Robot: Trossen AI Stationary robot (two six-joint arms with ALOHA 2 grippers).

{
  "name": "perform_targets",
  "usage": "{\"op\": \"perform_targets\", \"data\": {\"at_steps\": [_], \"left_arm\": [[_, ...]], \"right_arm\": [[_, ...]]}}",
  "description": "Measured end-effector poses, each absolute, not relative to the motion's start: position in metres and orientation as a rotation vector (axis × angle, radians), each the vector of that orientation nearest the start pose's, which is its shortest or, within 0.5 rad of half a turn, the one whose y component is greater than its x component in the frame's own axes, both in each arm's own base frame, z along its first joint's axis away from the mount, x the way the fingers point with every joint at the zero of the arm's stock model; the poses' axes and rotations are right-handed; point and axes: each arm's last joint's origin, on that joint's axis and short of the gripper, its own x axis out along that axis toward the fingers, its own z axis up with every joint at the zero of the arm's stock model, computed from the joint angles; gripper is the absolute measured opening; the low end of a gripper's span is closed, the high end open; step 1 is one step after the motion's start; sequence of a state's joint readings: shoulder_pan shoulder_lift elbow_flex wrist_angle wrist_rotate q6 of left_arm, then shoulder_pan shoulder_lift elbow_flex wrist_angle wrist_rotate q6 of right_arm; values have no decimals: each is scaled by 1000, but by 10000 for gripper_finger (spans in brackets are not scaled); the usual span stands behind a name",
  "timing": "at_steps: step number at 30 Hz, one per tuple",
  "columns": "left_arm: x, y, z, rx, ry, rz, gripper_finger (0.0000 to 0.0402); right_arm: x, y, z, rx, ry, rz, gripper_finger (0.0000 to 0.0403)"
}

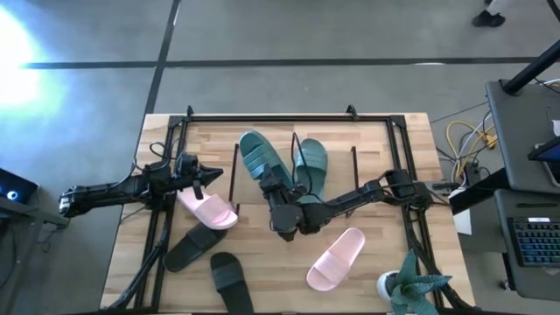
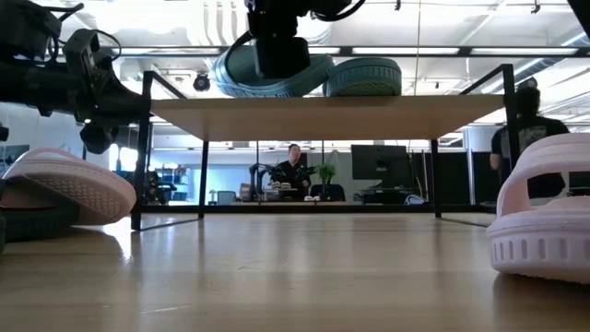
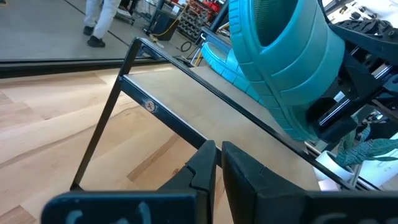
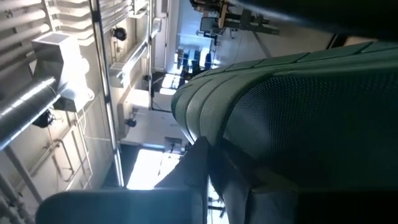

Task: Pick and place slides into the shelf
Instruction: Put the green slipper on the shelf

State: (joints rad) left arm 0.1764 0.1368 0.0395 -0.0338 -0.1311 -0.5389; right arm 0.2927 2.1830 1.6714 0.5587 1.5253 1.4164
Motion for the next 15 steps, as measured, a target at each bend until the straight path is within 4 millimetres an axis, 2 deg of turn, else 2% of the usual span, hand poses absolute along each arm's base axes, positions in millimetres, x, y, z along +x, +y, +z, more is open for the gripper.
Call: {"op": "perform_targets", "data": {"at_steps": [10,15], "left_arm": [[102,22,163,-537,46,336,12],[101,22,163,-537,45,336,12]], "right_arm": [[470,112,255,1271,-944,-1019,164],[466,114,266,1272,-940,-1015,203]]}}
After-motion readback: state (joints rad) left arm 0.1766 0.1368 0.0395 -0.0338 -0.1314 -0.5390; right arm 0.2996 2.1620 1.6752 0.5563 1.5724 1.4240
